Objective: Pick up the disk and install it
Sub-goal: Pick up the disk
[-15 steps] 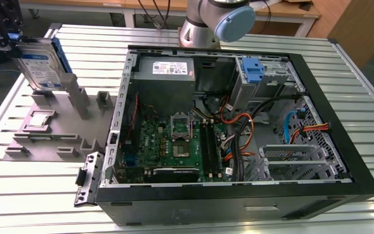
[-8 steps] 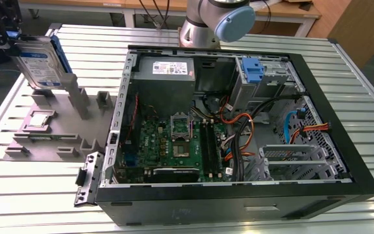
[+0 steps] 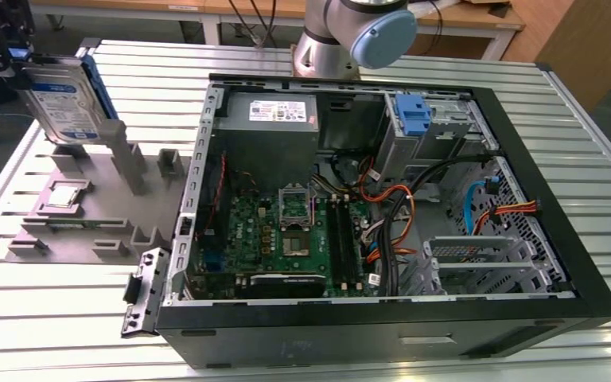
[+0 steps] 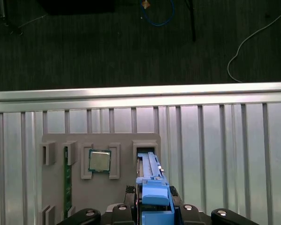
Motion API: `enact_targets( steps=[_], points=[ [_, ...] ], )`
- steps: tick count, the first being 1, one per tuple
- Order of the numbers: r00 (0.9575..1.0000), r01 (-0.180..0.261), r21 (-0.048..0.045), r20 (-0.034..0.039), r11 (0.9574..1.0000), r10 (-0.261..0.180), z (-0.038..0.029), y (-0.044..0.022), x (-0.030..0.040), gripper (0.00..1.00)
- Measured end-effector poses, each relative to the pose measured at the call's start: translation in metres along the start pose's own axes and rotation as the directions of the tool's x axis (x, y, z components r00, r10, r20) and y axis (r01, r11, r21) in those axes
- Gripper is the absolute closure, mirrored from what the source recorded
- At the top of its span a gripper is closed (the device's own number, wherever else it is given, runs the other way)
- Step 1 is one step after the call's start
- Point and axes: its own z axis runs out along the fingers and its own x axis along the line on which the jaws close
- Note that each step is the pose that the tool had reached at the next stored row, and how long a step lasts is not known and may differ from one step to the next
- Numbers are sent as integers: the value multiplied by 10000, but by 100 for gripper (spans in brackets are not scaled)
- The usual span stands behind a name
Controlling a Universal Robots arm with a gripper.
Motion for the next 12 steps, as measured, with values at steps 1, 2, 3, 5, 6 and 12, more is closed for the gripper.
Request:
enact_targets(
  steps=[1, 2, 3, 5, 6, 12],
  points=[
    [10000, 0, 1, 0, 10000, 0, -3, 0, 0, 63],
    [10000, 0, 0, 0, 10000, 0, -7, 0, 0, 63],
    [10000, -1, 0, 0, 10000, 1, -12, 0, 0, 63],
    [10000, 0, 0, 0, 10000, 0, -20, 0, -1, 63],
    [10000, -1, 0, 0, 10000, 1, -24, 0, -1, 63],
    [10000, 0, 0, 0, 10000, 0, -41, 0, -1, 63]
  ],
)
